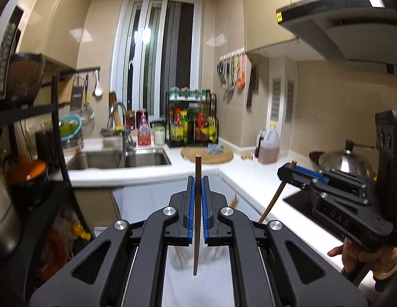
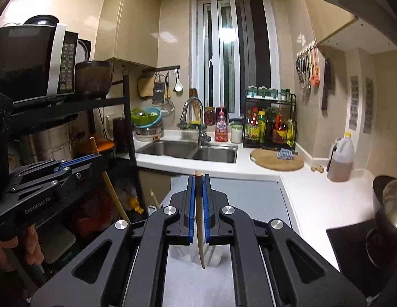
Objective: Organize utensils
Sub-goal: 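Lower the chopstick into the container and open the left gripper while the right releases its chopstick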
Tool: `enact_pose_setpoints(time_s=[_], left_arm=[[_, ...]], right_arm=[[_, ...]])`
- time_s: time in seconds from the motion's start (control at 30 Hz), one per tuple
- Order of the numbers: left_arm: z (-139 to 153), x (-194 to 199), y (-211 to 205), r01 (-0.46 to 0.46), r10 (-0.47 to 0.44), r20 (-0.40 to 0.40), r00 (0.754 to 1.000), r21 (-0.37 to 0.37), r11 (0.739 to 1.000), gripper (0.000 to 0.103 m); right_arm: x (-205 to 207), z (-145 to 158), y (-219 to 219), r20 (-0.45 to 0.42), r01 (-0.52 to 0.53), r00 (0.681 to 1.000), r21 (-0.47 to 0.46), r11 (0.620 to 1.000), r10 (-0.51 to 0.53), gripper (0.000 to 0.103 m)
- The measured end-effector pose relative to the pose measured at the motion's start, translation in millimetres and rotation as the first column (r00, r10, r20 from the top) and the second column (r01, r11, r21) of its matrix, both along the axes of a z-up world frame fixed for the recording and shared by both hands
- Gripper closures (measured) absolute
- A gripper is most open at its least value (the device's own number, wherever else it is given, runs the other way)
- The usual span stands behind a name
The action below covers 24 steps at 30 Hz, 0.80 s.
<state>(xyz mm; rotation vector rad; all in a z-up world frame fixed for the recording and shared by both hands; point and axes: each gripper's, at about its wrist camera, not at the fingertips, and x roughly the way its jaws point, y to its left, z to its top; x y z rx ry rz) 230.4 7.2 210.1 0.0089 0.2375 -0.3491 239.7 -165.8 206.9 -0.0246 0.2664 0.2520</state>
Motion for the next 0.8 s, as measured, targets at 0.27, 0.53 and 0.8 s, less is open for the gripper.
enact_pose_setpoints(time_s=[0.27,0.53,0.8], left_arm=[[23,33,-9,-0.003,0.004,0.055,0.999,-0.004,1.0,0.098],[7,67,-10,-0.01,0.01,0.021,1.0,-0.008,1.0,0.098],[-24,92,-12,-0.026,0.026,-0.026,0.999,0.013,1.0,0.098]], right_arm=[[36,27,9,0.05,0.007,0.999,0.006,1.0,-0.007,0.097],[66,12,12,0.039,0.016,0.999,0.008,1.0,-0.017,0.097],[88,-18,10,-0.025,0.029,0.999,0.014,0.999,-0.028,0.097]])
